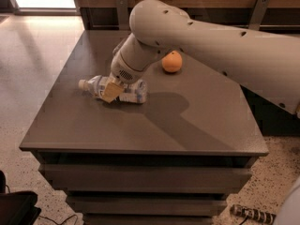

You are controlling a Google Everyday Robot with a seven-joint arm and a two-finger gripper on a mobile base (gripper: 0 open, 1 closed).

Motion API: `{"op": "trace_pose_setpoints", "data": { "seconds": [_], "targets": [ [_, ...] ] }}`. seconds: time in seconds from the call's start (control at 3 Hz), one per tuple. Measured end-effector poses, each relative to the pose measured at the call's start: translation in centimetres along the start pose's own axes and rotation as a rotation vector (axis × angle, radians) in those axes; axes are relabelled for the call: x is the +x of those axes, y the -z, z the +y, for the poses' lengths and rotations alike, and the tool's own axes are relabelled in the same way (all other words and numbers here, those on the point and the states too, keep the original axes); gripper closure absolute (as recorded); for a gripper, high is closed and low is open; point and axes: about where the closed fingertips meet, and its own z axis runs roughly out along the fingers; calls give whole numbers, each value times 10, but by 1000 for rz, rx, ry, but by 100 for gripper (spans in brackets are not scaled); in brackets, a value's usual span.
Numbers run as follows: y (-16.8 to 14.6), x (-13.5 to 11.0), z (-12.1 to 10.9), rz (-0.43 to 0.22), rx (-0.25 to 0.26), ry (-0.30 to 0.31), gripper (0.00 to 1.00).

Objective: Knock blue plastic bottle over

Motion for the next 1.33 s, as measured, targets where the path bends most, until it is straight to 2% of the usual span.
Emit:
{"op": "trace_pose_setpoints", "data": {
  "seconds": [0.33,0.67,1.33],
  "targets": [
    [1,-1,0,0,0,0,99],
    [1,-2,1,0,-1,2,86],
    [1,-3,3,0,-2,7,39]
  ]
}}
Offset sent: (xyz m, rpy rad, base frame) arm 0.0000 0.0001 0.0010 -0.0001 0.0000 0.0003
